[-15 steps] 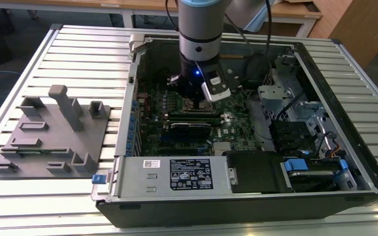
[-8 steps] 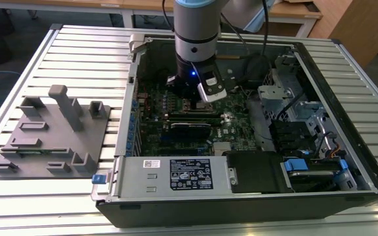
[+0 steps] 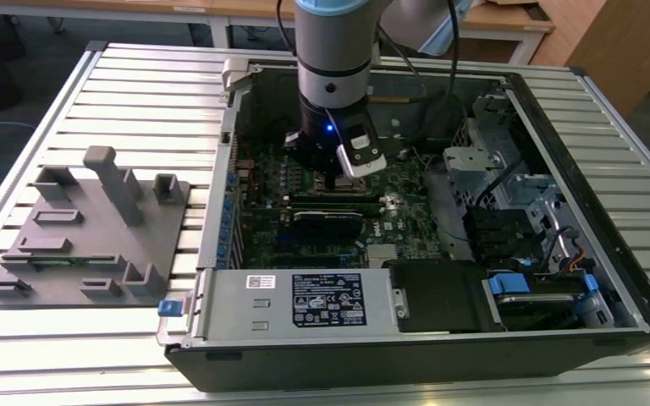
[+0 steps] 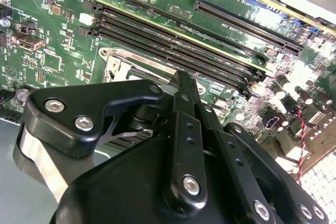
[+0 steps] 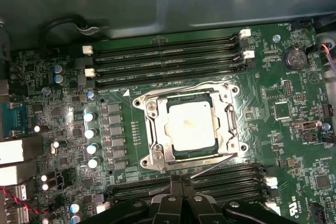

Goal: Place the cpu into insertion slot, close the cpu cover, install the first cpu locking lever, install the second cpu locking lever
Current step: 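Install the second cpu locking lever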

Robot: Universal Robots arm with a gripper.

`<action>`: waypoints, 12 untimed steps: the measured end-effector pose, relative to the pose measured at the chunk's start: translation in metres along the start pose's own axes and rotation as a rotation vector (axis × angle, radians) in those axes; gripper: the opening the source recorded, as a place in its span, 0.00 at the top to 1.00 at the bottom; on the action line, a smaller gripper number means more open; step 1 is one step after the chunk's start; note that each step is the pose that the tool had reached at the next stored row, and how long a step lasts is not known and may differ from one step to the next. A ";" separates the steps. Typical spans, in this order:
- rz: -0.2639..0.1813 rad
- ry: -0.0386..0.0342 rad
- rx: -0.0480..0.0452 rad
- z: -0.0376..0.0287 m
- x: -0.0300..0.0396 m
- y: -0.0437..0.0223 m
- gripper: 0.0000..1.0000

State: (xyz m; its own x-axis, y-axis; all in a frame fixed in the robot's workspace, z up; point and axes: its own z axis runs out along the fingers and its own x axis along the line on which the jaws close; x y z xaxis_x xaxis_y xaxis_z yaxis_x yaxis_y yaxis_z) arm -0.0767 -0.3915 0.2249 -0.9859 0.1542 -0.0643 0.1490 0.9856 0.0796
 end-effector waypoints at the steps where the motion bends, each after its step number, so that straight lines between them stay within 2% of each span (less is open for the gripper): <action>1: 0.000 0.0000 -0.0001 0.0000 0.0000 0.0000 0.90; 12: 0.000 0.0000 -0.0001 0.0041 0.0020 -0.0006 0.90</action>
State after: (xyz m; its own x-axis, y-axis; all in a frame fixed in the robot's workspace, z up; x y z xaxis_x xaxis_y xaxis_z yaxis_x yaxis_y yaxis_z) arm -0.0784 -0.3915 0.2207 -0.9859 0.1543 -0.0643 0.1490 0.9856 0.0798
